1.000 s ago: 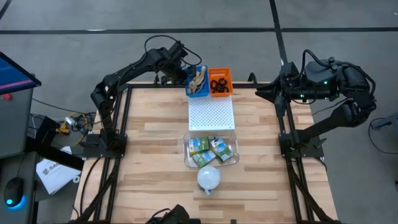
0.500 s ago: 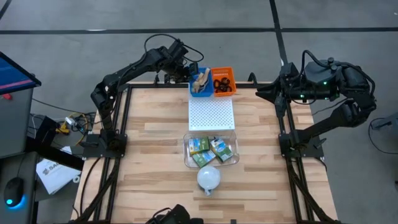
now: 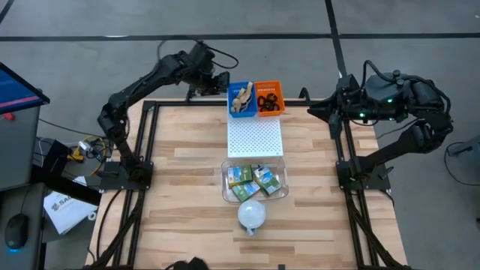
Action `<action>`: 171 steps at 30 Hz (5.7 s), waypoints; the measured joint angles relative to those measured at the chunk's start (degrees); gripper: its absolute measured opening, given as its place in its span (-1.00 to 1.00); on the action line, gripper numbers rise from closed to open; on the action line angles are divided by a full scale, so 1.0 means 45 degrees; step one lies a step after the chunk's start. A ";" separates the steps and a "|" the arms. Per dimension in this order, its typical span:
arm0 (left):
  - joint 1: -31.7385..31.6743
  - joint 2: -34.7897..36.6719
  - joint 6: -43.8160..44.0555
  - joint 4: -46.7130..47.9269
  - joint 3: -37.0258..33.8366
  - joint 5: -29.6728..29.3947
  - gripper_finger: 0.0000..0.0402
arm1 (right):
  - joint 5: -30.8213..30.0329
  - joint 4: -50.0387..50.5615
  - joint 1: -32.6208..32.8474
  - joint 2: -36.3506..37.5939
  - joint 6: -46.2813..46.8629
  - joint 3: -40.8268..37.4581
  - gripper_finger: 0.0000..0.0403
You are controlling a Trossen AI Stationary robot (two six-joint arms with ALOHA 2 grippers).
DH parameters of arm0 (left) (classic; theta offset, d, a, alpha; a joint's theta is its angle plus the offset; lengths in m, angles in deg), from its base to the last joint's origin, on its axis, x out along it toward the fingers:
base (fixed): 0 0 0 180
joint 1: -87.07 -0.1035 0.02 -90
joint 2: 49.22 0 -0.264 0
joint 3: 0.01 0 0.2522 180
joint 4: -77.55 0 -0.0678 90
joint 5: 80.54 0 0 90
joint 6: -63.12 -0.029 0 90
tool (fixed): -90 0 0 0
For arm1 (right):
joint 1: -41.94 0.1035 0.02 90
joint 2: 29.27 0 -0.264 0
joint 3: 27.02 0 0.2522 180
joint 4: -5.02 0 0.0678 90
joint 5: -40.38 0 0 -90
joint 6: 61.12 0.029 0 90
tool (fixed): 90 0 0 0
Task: Pick & Place Office Desk Supplies
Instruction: Adjust the orange bin on the shelf, then put the transparent bin with crayon boxes on the shelf
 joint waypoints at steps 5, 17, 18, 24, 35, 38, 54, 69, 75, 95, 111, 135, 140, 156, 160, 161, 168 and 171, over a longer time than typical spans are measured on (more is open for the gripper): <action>0.0309 0.1520 -0.1230 0.0551 -0.0259 -0.0239 -0.25 | -0.1129 0.0815 -0.0053 -0.0669 0.0365 0.0000 -0.56; 0.4427 0.6868 -0.0555 -0.0750 -0.4672 -0.3797 -0.37 | -0.3136 0.2957 -0.3084 -0.3347 0.0763 -0.0005 -0.95; 0.4921 0.7226 -0.0274 -0.1187 -0.5151 -0.4023 -0.38 | -0.2955 0.2956 -0.3500 -0.3509 0.0726 -0.0005 -0.96; 0.7436 0.8905 0.1128 -0.4074 -0.7720 -0.5486 -0.47 | -0.1311 0.3336 -0.6133 -0.4447 0.0646 -0.0010 -0.99; 0.9431 0.9690 0.1632 -0.7192 -0.9715 -0.6795 -0.52 | 0.1184 0.2991 -0.8842 -0.6594 0.0353 -0.0024 -1.00; 0.9584 0.9695 0.1619 -0.7391 -0.9714 -0.6863 -0.52 | 0.1789 0.3008 -0.9194 -0.6989 0.0384 -0.0024 -1.00; 0.9912 0.9695 0.1501 -0.7769 -0.9714 -0.7218 -0.52 | 0.2037 0.3437 -0.9131 -0.8395 0.0104 -0.0024 -1.00; 1.0038 0.9690 0.1491 -0.8053 -0.9714 -0.7222 -0.52 | 0.2735 0.3031 -0.9176 -0.8646 -0.0002 -0.0024 -1.00; 1.0038 0.9690 0.1491 -0.8117 -0.9714 -0.7222 -0.52 | 0.2819 0.2979 -0.9083 -0.8646 0.0000 -0.0024 -1.00; 1.0354 0.9690 0.1515 -0.8099 -0.9709 -0.7217 -0.52 | 0.2717 0.2311 -0.8852 -0.8632 0.0108 -0.1418 -1.00; 1.0354 0.9690 0.1536 -0.7980 -0.9704 -0.7212 -0.52 | 0.2081 0.2466 -0.9117 -0.8368 -0.0246 -0.1418 -1.00; 1.3266 0.9047 0.8570 -0.8992 -1.4269 -0.5760 -0.37 | -0.1375 0.0027 0.0847 0.1981 0.8560 -0.7397 -0.53; 1.3210 0.7783 1.0049 -1.0570 -1.5003 -0.5754 -0.42 | -0.2606 -0.0045 0.2235 0.2086 0.9975 -0.7592 -0.45; 1.1915 0.4516 1.0735 -1.4209 -1.5013 -0.6020 -0.46 | -0.2888 -0.0740 0.2878 0.1869 0.9908 -0.7582 -0.34; 1.1694 0.4376 1.0735 -1.4175 -1.5018 -0.5868 -0.46 | -0.2965 -0.0804 0.3095 0.1879 0.9908 -0.7582 -0.34; 1.1634 0.4376 1.0730 -1.4216 -1.5013 -0.5857 -0.46 | -0.2961 -0.0822 0.3143 0.1884 0.9913 -0.7582 -0.34; 1.1331 0.4381 1.0682 -1.3706 -1.5013 -0.5688 -0.47 | -0.3093 -0.1125 0.3332 0.1884 0.9899 -0.7582 -0.34; 1.1238 0.4388 1.0681 -1.3555 -1.5004 -0.5675 -0.49 | -0.3184 -0.1315 0.3337 0.1884 0.9826 -0.7582 -0.34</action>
